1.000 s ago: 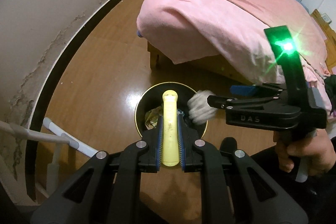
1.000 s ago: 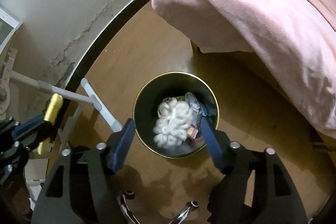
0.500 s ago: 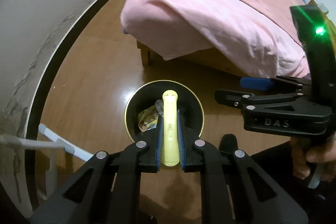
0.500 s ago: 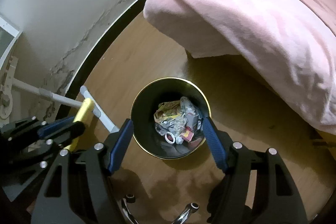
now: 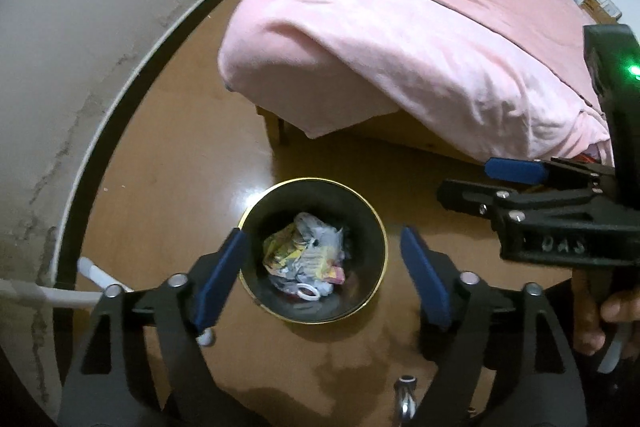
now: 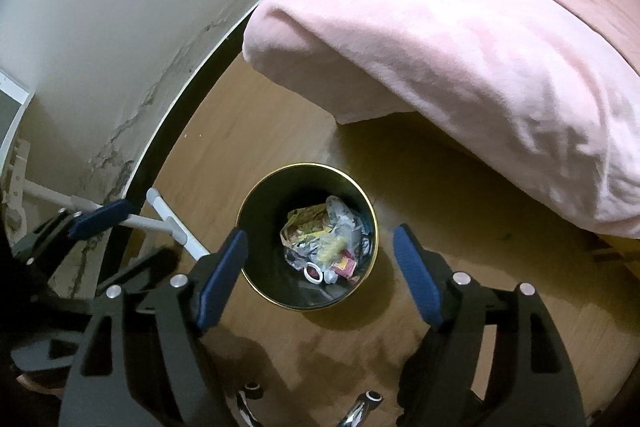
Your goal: Collect trash
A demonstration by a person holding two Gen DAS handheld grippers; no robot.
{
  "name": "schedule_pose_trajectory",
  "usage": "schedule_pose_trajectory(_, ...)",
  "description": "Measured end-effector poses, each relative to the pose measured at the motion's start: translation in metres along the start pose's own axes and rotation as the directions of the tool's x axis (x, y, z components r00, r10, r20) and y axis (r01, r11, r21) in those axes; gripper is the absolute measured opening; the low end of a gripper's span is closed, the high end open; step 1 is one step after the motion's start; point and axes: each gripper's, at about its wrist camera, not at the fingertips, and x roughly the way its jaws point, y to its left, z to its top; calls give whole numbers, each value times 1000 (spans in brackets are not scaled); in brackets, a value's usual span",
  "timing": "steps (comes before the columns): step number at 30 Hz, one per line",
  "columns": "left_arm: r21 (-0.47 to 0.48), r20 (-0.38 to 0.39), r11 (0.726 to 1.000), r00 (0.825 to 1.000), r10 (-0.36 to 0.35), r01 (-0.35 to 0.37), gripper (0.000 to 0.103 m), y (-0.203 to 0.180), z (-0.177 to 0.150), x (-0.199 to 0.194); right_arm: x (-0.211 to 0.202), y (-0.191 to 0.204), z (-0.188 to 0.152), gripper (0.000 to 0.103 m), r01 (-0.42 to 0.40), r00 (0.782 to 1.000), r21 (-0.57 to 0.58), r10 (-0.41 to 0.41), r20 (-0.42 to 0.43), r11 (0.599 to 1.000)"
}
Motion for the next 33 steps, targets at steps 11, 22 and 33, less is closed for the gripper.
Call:
schedule_pose_trajectory(11, -107, 246, 979, 950, 194, -173, 96, 53, -46, -185, -81, 85, 9, 88, -3, 983, -159, 32, 182, 987)
schedule_pose_trajectory(22, -524, 132, 743, 823, 553, -416, 96, 211, -210, -344, -142, 353, -59, 93, -193, 935, -605, 332, 126, 773)
schedule_pose_trajectory(33, -806, -58, 377, 696, 716, -456, 96, 295, -382, -433, -148, 509, -135, 93, -263, 904, -767, 427, 16, 585)
